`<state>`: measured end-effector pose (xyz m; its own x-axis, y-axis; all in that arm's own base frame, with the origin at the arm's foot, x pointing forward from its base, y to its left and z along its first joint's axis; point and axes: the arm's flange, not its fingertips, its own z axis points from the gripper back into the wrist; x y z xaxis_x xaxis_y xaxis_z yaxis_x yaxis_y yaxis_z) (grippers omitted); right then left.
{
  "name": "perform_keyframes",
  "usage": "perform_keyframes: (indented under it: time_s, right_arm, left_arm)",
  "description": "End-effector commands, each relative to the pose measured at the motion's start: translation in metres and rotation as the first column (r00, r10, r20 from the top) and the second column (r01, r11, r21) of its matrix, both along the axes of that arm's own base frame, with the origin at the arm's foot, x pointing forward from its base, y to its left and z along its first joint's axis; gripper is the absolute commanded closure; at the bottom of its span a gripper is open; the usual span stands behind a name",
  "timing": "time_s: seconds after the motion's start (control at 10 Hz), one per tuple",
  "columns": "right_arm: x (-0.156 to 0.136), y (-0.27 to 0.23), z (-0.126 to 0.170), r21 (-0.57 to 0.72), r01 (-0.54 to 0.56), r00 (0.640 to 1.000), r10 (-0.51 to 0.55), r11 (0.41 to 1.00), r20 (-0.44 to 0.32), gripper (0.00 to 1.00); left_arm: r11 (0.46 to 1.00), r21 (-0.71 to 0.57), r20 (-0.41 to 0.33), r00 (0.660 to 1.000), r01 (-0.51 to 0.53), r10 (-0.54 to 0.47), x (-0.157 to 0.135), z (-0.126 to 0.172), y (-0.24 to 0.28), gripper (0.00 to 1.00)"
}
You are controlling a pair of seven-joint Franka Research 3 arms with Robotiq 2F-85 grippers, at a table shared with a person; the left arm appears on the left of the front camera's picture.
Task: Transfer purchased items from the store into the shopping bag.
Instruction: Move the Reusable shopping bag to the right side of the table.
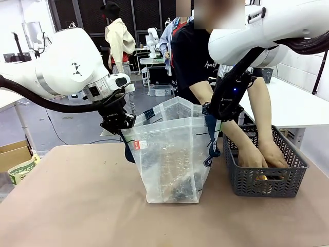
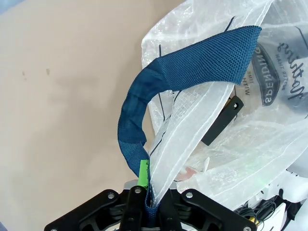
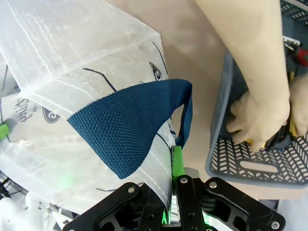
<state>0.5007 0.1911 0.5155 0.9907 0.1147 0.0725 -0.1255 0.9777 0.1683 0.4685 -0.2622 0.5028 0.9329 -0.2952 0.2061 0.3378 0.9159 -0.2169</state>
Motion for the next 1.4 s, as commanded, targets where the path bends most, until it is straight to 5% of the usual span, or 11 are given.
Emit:
perform_keyframes:
  time_s: [0.0,1.3]
  right_arm:
    - [0.0013,-0.0035,-0.0005,-0.002,0.006,1.000,-0.006,1.000,-0.001,1.00]
    - [-0.0017,-0.0056,0.0005,0.001,0.035,0.999,-0.035,0.999,0.000,1.00]
  left_arm:
    - [1.000,0.002,0.002,1.000,-0.006,0.006,0.0011,0.0004,0.0039,1.00]
    - [0.999,-0.014,0.005,0.999,-0.053,0.053,0.0022,-0.0008,0.0045,1.00]
